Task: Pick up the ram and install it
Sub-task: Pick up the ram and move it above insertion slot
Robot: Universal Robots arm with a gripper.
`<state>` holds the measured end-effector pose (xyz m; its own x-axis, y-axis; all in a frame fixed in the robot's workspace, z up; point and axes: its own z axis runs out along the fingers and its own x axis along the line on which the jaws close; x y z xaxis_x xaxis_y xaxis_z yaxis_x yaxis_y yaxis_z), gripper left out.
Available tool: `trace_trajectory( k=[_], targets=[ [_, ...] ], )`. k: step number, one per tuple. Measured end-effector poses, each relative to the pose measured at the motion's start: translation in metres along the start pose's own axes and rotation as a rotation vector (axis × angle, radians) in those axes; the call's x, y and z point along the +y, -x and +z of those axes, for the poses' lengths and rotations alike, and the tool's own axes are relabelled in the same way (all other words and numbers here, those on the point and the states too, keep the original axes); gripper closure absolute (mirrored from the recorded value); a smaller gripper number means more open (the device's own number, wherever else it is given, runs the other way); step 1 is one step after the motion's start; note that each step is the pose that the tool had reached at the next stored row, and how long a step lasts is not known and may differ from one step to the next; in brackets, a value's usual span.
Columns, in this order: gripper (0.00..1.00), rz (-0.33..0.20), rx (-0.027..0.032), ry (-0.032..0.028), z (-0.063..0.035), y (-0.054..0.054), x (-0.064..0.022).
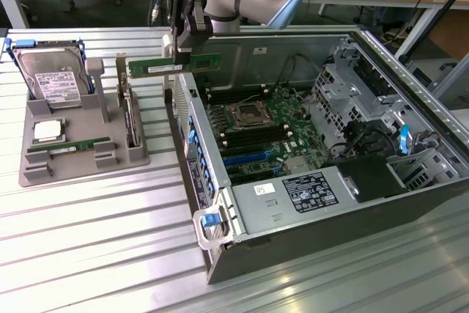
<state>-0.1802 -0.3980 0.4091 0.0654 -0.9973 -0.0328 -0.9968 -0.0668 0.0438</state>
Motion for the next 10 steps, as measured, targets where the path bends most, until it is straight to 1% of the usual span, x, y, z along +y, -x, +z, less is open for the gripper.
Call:
trace_trajectory(
  k=[6,10],
  targets=[
    [0.87,0.000,0.0000,0.0000,-0.0004,-0.001,-0.0081],
    [0.87,0.000,0.0000,0.0000,-0.0005,-0.001,-0.0114]
  ],
)
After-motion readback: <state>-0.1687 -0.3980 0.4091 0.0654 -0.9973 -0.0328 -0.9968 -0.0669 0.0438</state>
